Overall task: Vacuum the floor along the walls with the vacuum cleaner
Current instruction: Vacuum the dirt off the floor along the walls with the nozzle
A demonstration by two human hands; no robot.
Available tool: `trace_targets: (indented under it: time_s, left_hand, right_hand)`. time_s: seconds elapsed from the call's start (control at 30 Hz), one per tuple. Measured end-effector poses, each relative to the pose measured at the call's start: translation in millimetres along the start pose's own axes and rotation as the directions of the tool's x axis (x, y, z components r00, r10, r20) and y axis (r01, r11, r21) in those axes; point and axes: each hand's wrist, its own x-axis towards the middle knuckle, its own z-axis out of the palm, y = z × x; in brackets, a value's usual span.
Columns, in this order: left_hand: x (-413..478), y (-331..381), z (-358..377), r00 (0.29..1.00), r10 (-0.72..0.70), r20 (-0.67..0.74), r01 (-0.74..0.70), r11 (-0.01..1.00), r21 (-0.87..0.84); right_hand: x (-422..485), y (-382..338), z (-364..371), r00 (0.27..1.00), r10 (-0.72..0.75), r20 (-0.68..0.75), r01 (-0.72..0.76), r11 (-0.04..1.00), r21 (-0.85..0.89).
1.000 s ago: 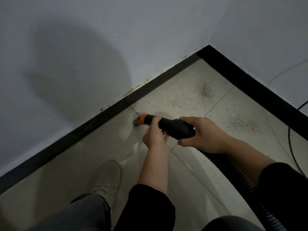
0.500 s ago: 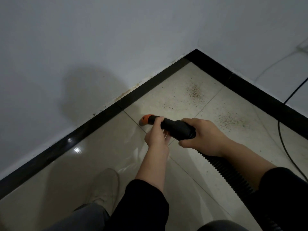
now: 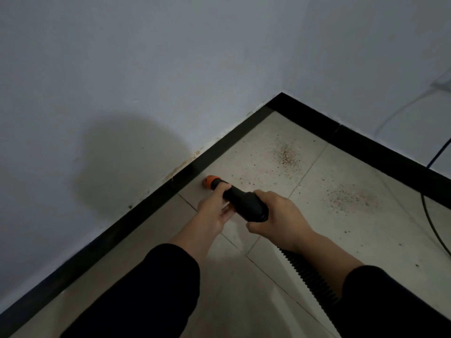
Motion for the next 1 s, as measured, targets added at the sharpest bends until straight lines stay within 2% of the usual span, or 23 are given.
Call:
trace_targets:
  time_s: [0.33,1.0]
  left_hand:
    - [22.1,11.6,-10.4,0.999,0.009,0.035,-0.011,0.998,0.062]
    - [9.1,-21.8,47.1,0.996,-0.059,0.062,0.055,0.996,0.069]
  right_hand:
    - [10.8,-9.3,21.1,0.998,0.018,-0.057,-0.021,0.999,-0.043]
    - [-17.0,27.4,-21.7,0.985,0.163,-0.058,-0.164,0.986,-0.016]
